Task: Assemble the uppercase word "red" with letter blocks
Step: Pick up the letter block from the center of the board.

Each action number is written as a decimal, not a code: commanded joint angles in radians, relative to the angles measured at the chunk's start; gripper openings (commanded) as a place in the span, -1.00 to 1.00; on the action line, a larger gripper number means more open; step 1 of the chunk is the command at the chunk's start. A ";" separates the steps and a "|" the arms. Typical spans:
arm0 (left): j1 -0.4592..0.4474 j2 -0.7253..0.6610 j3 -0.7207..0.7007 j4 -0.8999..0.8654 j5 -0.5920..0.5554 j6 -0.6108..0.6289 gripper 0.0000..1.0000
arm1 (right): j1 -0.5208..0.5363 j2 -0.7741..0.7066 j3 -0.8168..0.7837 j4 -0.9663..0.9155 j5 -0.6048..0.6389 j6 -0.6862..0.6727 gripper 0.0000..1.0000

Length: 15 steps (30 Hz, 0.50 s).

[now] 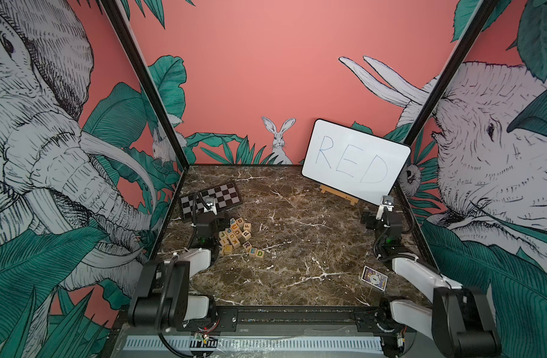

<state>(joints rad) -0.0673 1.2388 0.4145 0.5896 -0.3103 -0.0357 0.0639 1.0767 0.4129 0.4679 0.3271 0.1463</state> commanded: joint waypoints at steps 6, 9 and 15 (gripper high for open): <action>0.006 -0.228 0.029 -0.434 -0.236 -0.593 0.99 | -0.010 -0.346 -0.086 -0.310 0.031 0.419 0.99; 0.006 -0.236 -0.003 -0.399 -0.176 -0.593 0.99 | -0.010 -0.395 -0.063 -0.438 -0.025 0.487 0.99; 0.006 -0.289 0.123 -0.727 -0.048 -0.633 0.93 | -0.010 -0.406 0.004 -0.592 -0.202 0.422 0.95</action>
<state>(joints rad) -0.0643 0.9974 0.4629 0.0601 -0.4088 -0.5743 0.0563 0.6724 0.3721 -0.0261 0.2195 0.5461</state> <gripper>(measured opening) 0.967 0.981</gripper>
